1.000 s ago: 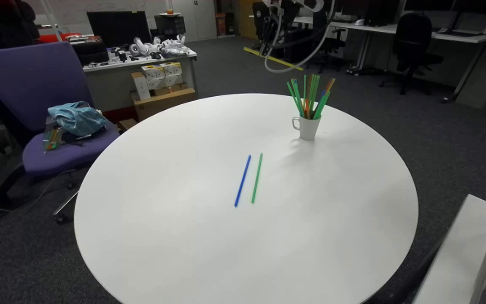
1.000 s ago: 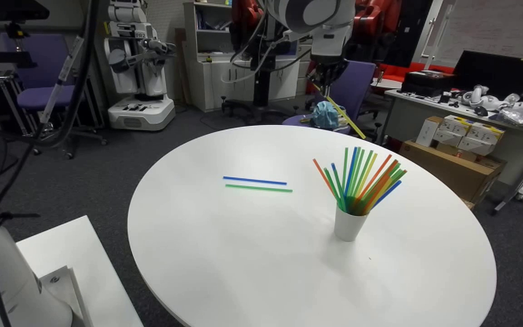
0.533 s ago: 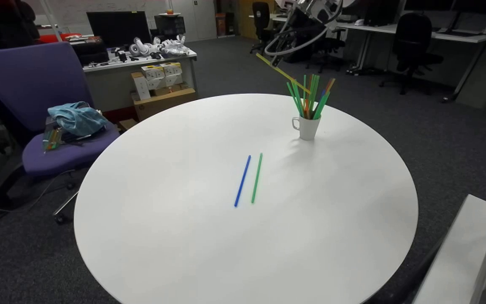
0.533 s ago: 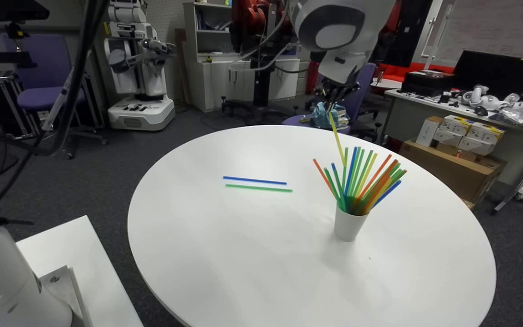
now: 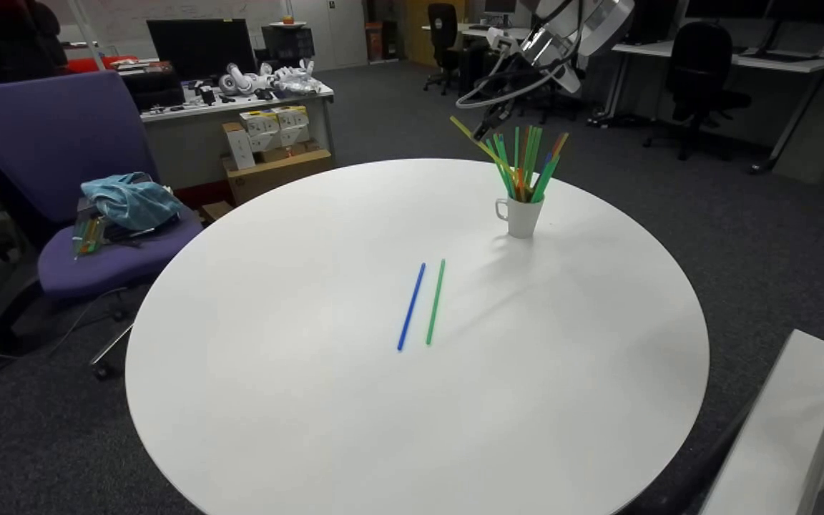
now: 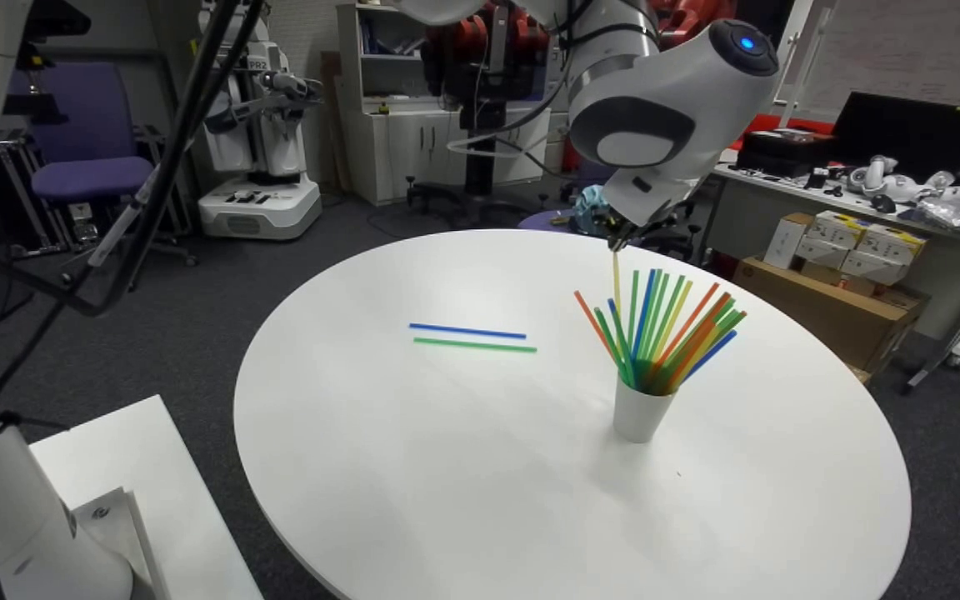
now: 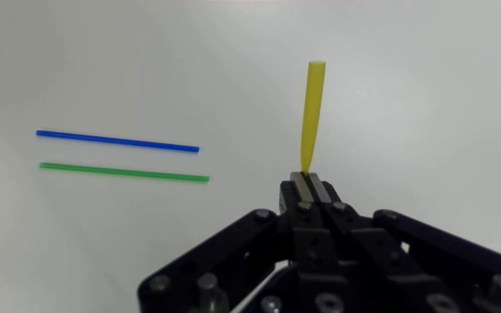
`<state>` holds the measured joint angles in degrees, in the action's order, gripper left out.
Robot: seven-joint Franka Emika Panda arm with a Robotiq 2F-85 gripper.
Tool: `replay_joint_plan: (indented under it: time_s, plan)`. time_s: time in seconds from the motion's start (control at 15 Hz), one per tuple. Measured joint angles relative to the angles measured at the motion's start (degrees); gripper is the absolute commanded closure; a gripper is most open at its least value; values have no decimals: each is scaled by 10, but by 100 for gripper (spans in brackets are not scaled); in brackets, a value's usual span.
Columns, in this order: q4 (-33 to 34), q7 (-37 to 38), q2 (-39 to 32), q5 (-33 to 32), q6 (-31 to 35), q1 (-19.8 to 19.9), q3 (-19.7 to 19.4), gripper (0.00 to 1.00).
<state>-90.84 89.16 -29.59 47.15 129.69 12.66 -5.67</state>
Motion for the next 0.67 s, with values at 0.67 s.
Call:
replay_joint_plan:
  time_s: [0.67]
  plan:
    - [0,-55,-12,83,0,25,-10,100]
